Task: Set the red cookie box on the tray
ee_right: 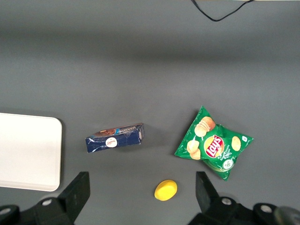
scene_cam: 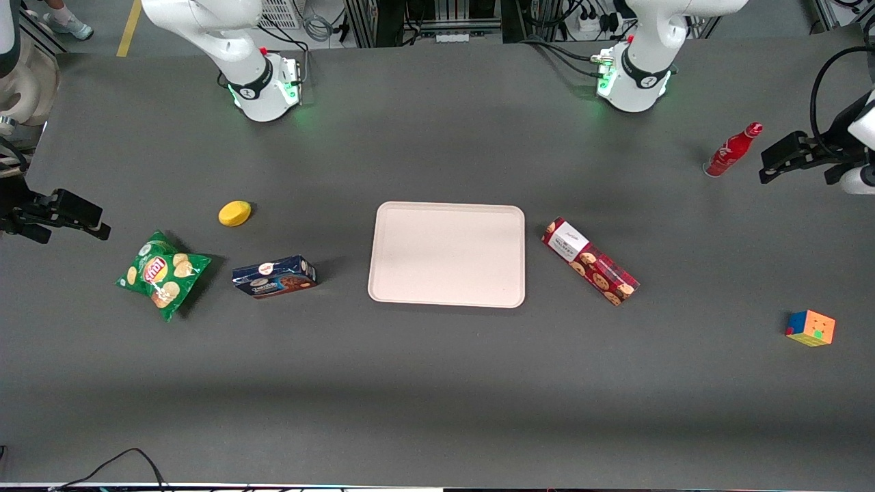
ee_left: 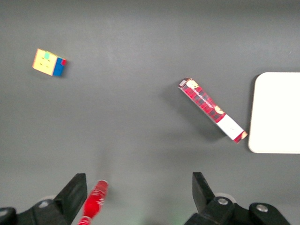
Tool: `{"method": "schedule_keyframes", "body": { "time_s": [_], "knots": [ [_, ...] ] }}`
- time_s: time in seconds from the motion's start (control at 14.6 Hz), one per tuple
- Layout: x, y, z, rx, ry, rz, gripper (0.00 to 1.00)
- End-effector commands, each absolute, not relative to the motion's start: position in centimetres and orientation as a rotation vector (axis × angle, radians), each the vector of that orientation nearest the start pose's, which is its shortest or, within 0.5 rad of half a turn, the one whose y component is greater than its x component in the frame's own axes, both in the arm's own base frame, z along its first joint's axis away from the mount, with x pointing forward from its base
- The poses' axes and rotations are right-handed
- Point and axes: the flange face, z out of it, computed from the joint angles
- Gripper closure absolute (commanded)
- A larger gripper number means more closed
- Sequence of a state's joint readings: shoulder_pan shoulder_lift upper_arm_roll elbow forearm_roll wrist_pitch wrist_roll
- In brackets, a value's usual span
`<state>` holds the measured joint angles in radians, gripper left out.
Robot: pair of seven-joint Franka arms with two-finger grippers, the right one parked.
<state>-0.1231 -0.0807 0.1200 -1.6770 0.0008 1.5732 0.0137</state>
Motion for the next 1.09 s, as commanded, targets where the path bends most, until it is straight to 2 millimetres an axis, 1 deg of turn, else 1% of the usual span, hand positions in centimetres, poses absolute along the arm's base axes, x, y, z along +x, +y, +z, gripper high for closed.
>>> {"method": "schedule_keyframes", "body": {
  "time_s": [0.0,0.07,0.14,0.27,0.34,0.41,0.48,0.55,0.62,0.75,0.82,0.89,1.03],
  "knots": [
    [54.5,-0.3,59.3,-3.172,-0.376,0.118,0.0],
    [55.2,-1.2,58.3,-3.148,-0.526,0.124,0.0],
    [55.6,-2.8,57.7,-3.119,-0.652,0.112,0.0],
    [56.7,-5.6,55.3,-3.041,-0.888,0.143,0.0],
    [57.2,-6.9,53.8,-3.01,-0.96,0.153,0.0],
    [57.5,-8.1,52.3,-2.993,-0.995,0.149,0.0],
    [57.5,-8.7,50.8,-2.994,-1.005,0.132,0.0],
    [57.4,-9.1,48.6,-2.998,-1.007,0.116,0.0],
    [57.0,-10.0,46.3,-3.007,-1.009,0.089,0.0],
    [56.5,-11.5,42.7,-2.981,-1.131,0.02,0.0],
    [56.3,-12.2,40.9,-2.965,-1.173,0.016,0.0],
    [56.1,-12.7,39.3,-2.951,-1.191,0.034,0.0],
    [55.9,-12.9,35.8,-2.93,-1.194,0.08,0.0]
  ]
}}
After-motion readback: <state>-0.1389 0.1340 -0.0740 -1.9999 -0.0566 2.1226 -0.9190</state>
